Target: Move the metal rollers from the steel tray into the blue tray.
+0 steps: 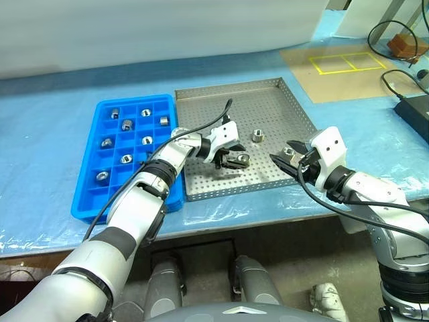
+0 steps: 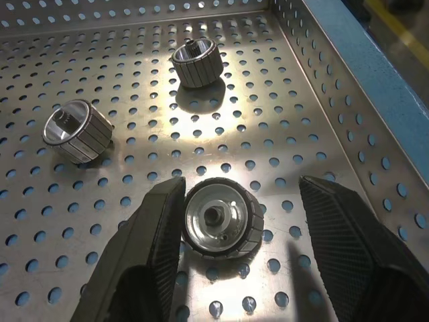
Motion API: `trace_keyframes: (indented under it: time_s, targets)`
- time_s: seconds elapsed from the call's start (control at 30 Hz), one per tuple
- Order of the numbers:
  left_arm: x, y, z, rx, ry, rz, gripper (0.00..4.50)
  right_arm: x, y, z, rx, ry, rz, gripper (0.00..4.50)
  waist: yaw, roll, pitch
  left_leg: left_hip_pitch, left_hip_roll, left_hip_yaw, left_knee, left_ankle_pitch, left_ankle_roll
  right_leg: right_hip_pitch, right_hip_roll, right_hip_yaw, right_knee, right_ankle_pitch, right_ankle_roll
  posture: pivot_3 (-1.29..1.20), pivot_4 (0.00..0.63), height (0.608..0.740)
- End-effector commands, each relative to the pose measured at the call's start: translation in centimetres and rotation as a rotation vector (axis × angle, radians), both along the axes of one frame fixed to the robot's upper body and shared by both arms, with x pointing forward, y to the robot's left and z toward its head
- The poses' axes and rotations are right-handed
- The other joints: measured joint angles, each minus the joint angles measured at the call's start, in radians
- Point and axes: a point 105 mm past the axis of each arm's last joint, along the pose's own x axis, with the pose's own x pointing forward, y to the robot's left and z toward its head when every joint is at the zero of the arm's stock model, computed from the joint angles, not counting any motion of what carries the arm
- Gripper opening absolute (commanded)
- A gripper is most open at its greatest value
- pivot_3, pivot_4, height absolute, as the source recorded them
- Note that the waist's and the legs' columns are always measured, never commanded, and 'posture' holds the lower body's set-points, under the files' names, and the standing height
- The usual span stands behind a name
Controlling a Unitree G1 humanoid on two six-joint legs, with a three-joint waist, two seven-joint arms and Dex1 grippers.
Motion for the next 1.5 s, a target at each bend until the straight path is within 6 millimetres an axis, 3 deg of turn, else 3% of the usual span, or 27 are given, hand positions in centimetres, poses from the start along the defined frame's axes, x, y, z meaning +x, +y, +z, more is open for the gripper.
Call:
trace_keyframes:
  time_s: [0.03, 0.27, 0.87, 0.93, 1.03, 1.5]
  targets:
    - [0.3, -0.5, 0.8, -0.005, -0.042, -0.001, 2.82, 0.0, -0.2, 1.3, -0.017, -0.060, -0.012, 2.91, 0.000, 0.000, 0.000, 0.000, 0.000, 0.000, 0.000, 0.000, 0.001, 0.001, 0.000, 0.000, -0.001, 0.000, 0.000, -0.58, 0.150, 0.740]
    - [0.4, -0.9, -0.1, -0.005, -0.011, 0.043, 2.82, -0.1, 0.0, 0.9, -0.027, -0.052, -0.008, 2.91, -0.003, 0.001, 0.000, -0.001, -0.001, 0.001, 0.000, -0.002, 0.010, 0.004, -0.002, 0.000, -0.011, 0.003, 0.004, -0.58, 0.150, 0.740]
    - [0.1, -2.4, -1.7, 0.001, 0.035, 0.093, 2.82, -0.1, -0.3, 0.3, -0.057, -0.042, -0.028, 2.91, -0.019, 0.001, 0.000, 0.000, -0.001, 0.001, 0.000, -0.002, 0.010, 0.005, -0.002, 0.000, -0.011, 0.003, 0.004, -0.60, 0.150, 0.740]
    - [0.2, -2.3, -1.7, -0.005, 0.032, 0.099, 2.82, -0.1, -0.3, 0.3, -0.057, -0.043, -0.030, 2.91, -0.023, 0.001, 0.000, 0.000, -0.001, 0.001, 0.000, -0.002, 0.010, 0.005, -0.002, 0.000, -0.011, 0.003, 0.004, -0.60, 0.150, 0.740]
    - [0.3, -1.9, -1.8, 0.006, 0.029, 0.104, 2.28, -0.1, -0.3, 0.2, -0.058, -0.043, -0.029, 2.91, -0.025, 0.001, 0.000, 0.000, -0.001, 0.001, 0.000, -0.002, 0.010, 0.005, -0.002, 0.000, -0.011, 0.003, 0.004, -0.60, 0.150, 0.740]
    - [1.0, -0.3, -1.8, -0.008, 0.022, 0.152, 2.28, 0.6, 0.3, 0.2, -0.055, -0.049, -0.006, 2.91, -0.024, 0.001, 0.000, -0.001, -0.002, 0.001, 0.000, -0.003, 0.010, 0.005, -0.002, 0.000, -0.012, 0.003, 0.004, -0.55, 0.150, 0.740]
